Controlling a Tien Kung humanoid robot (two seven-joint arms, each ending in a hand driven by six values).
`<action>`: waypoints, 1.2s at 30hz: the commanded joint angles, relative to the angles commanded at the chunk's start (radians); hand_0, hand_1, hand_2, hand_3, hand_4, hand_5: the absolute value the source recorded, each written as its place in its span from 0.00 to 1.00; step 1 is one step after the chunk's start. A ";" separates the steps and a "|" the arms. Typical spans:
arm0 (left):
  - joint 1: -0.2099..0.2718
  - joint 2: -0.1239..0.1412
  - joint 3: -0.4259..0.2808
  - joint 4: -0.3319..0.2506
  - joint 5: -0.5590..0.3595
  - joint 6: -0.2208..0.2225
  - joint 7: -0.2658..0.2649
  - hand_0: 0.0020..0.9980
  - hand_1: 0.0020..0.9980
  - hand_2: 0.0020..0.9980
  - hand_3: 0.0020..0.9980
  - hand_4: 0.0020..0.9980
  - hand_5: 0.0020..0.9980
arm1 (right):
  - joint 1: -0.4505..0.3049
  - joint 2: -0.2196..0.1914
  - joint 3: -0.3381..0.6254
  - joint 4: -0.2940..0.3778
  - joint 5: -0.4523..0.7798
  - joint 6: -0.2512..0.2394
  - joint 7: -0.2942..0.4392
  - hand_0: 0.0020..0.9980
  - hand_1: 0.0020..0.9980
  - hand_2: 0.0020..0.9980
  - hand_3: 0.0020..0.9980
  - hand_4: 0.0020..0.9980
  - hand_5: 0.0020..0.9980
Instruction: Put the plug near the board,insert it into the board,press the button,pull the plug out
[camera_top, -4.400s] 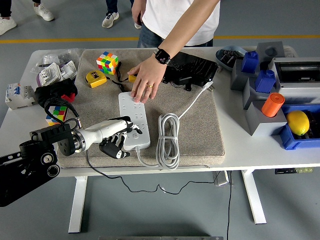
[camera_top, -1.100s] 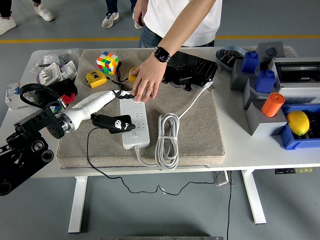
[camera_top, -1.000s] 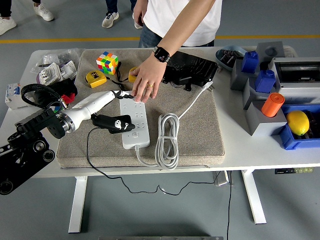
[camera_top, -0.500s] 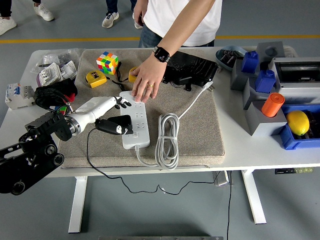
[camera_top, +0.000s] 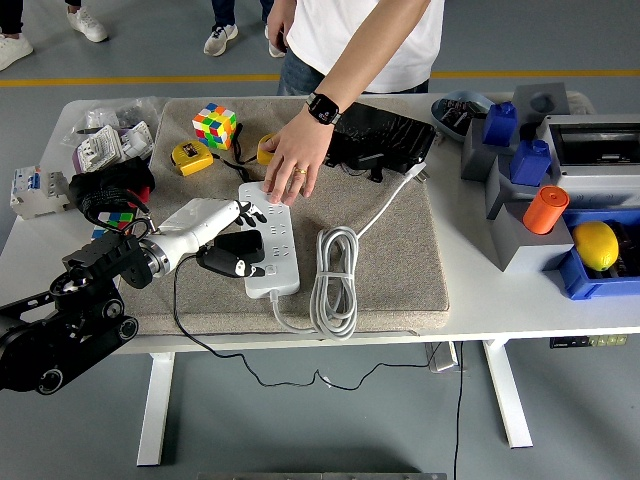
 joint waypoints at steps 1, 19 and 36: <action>-0.001 -0.001 0.001 0.004 0.000 0.001 0.000 0.62 0.64 0.65 0.68 1.00 0.31 | 0.000 0.000 0.000 0.000 0.000 0.000 0.000 0.71 0.71 0.71 0.60 1.00 0.59; -0.011 -0.015 0.017 0.064 -0.029 0.035 -0.002 0.51 0.55 0.57 0.59 0.96 0.15 | 0.001 0.003 0.003 0.001 -0.002 -0.001 0.000 0.71 0.71 0.71 0.60 1.00 0.59; -0.020 -0.028 0.045 0.095 -0.033 0.080 -0.026 0.49 0.51 0.54 0.55 0.87 0.10 | 0.002 0.005 0.003 0.001 -0.005 -0.002 -0.001 0.71 0.71 0.71 0.60 1.00 0.59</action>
